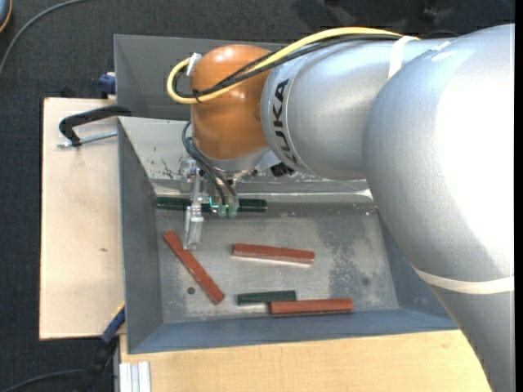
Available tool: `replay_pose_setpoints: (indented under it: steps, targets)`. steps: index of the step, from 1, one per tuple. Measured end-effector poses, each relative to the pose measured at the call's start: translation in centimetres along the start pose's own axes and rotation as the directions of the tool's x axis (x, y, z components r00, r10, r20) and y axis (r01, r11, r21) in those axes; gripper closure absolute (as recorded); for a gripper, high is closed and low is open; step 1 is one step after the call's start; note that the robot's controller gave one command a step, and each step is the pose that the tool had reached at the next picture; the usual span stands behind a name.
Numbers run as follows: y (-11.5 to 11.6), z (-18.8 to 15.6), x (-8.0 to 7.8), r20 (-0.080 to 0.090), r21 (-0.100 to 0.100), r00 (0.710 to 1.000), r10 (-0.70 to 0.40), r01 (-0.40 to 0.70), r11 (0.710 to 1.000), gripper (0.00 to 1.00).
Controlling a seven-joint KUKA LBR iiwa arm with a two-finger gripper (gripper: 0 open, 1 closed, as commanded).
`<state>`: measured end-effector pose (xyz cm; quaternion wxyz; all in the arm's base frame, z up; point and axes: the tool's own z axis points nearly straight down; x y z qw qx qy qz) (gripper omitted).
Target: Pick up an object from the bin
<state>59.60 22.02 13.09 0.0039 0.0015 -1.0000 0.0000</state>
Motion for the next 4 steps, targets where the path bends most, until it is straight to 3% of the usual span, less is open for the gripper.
replay_pose_setpoints:
  steps: [1, 2, 3, 4]
  targets:
    - [-5.0, 6.2, 0.6, 0.007, -0.001, 0.997, 0.074, -0.074, 0.997, 0.0]
    - [-13.4, 6.1, 5.2, 0.004, 0.001, 0.965, 0.263, -0.263, 0.965, 0.0]
    - [-13.0, 6.1, 5.2, 0.006, -0.003, 0.966, 0.258, -0.258, 0.966, 1.0]
    - [-13.5, -23.7, 4.4, 0.022, -0.01, 0.952, 0.305, -0.305, 0.952, 1.0]
